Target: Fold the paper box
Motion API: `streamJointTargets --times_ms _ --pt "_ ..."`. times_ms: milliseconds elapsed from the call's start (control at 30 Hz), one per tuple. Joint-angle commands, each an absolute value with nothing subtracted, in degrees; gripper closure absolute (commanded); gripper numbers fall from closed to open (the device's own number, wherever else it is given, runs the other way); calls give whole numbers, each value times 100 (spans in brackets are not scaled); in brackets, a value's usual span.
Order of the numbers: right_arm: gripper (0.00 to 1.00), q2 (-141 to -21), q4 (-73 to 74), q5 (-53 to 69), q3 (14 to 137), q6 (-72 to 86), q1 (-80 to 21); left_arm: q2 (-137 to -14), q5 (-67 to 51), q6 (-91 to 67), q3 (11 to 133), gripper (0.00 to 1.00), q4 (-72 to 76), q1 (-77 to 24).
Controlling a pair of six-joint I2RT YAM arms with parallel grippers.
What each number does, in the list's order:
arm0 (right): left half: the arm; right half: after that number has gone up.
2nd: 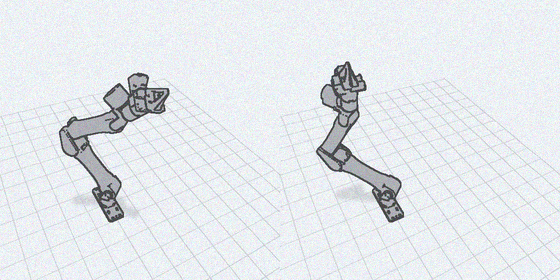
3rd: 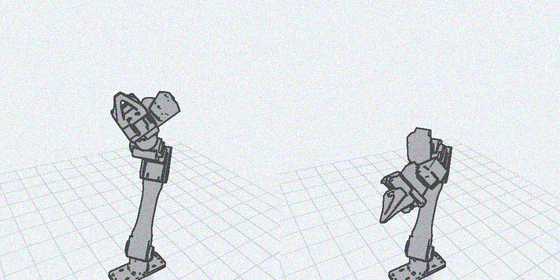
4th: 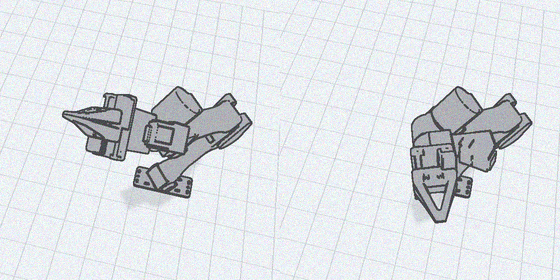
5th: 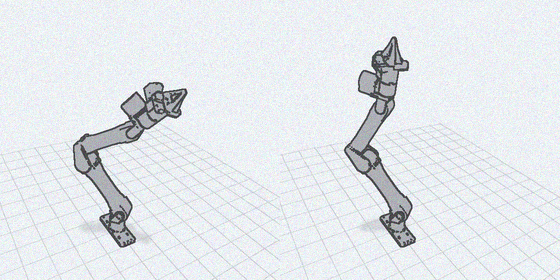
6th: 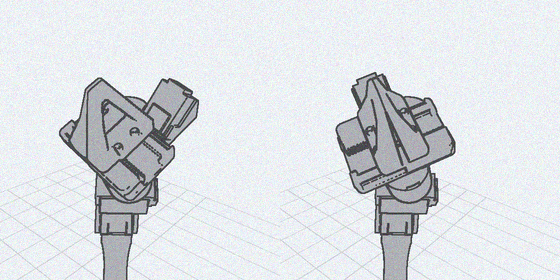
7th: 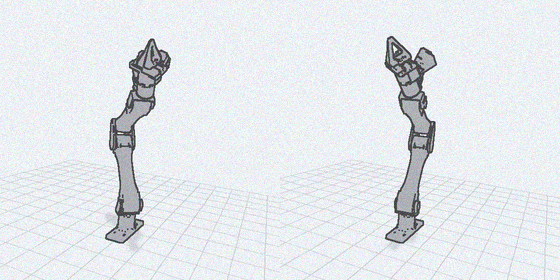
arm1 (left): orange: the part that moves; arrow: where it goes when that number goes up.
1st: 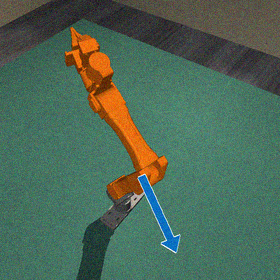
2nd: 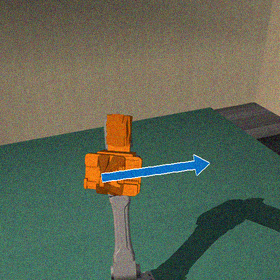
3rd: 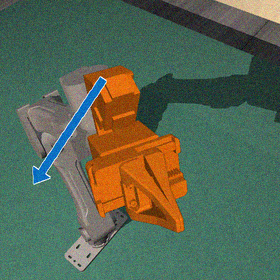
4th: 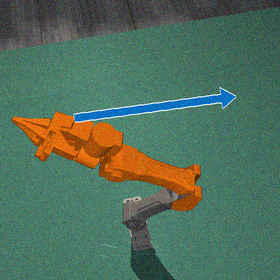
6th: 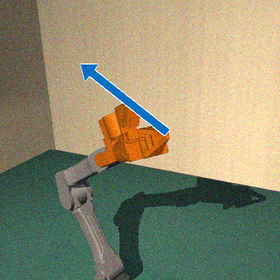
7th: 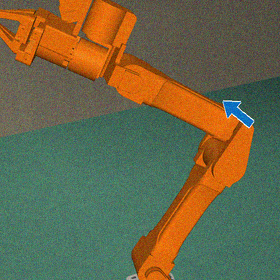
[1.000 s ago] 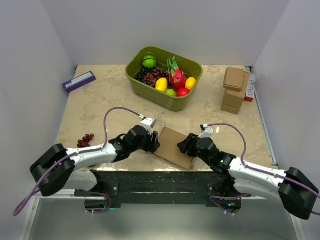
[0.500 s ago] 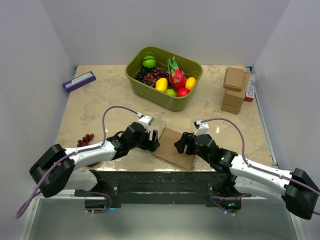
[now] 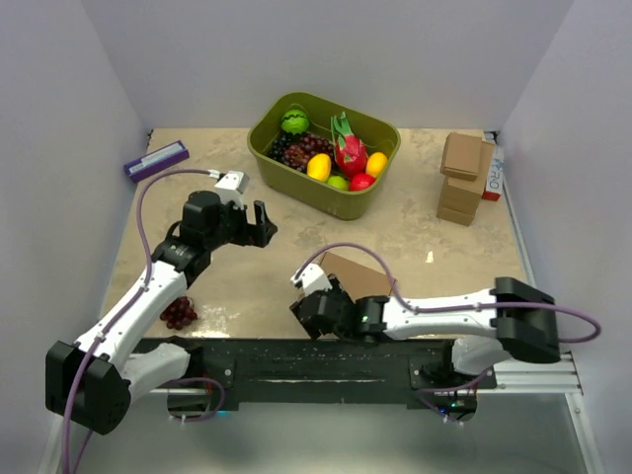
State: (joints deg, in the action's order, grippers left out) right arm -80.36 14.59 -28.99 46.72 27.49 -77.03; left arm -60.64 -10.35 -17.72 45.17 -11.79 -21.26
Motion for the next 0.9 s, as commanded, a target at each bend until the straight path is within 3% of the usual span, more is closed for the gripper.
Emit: streamJointTargets --times_ms 0,133,367,633,867 --pt "25 -8831 2442 -4296 5368 2847 -8208 -6152 -1406 -1310 4509 8 -1416 -1890" --pt "25 -9693 3470 -5394 5932 3601 -8533 -6240 -1441 -1275 4386 8 -1345 -1846" --pt "27 -10871 4559 -5879 6609 4068 -8763 -6240 -1477 -1248 4359 7 -1292 -1828" --pt "51 -11065 5123 -6082 6785 4666 -8754 -6187 -1476 -1230 4342 7 -1301 -1828" --pt "62 -11312 5432 -6249 6882 4755 -8701 -6108 -1520 -1222 4324 7 -1292 -1828"
